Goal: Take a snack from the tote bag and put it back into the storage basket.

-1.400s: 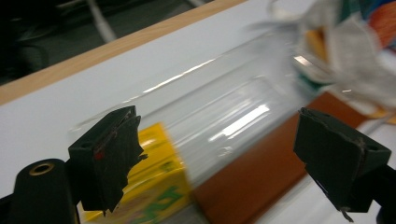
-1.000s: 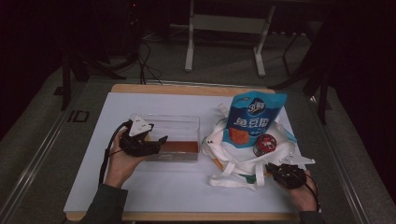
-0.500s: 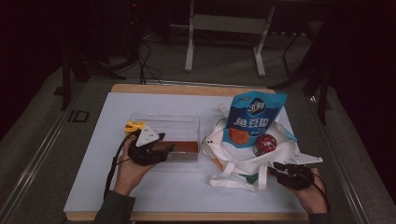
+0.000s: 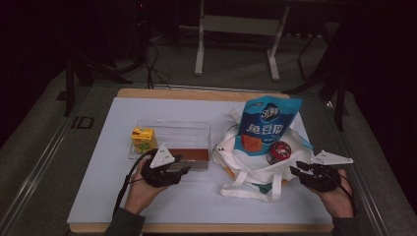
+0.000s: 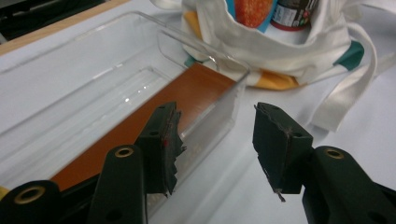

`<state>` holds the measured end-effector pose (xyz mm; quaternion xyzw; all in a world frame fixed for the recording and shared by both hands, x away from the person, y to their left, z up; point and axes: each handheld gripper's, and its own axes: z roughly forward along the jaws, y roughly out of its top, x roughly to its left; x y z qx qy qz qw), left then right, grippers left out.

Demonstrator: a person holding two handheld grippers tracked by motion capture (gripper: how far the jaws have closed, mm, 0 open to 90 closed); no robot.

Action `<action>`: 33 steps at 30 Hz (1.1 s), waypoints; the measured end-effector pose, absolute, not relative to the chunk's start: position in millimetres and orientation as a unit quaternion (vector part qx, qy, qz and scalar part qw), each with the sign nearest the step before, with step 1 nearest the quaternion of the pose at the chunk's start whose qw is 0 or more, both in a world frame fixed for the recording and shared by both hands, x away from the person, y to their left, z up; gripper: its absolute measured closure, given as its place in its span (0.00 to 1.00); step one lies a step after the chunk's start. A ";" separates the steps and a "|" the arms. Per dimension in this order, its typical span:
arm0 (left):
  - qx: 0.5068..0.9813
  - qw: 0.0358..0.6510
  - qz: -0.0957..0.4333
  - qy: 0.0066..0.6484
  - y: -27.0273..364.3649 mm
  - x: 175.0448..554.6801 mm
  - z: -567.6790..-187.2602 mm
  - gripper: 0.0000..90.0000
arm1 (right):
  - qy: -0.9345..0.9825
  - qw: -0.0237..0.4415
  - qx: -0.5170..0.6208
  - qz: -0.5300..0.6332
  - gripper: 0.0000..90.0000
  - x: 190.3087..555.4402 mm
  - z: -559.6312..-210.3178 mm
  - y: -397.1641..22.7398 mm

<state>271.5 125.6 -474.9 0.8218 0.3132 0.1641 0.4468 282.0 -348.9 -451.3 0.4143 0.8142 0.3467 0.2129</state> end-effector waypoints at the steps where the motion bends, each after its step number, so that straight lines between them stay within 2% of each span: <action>1: 0.823 0.446 0.164 0.311 125.9 270.0 -477.7 0.56 | 0.813 0.212 0.414 0.350 0.70 284.7 -449.7 -348.6; 15: 0.843 0.426 0.134 0.298 125.4 262.8 -517.2 0.57 | 0.813 0.220 0.415 0.344 0.68 319.7 -434.4 -343.5; 22: 0.850 0.411 0.132 0.301 127.9 268.7 -530.9 0.57 | 0.796 0.214 0.431 0.367 0.56 339.5 -427.6 -345.0; 33: 0.849 0.413 0.130 0.303 130.7 272.1 -539.0 0.56 | 0.778 0.194 0.439 0.405 0.49 369.1 -422.9 -340.9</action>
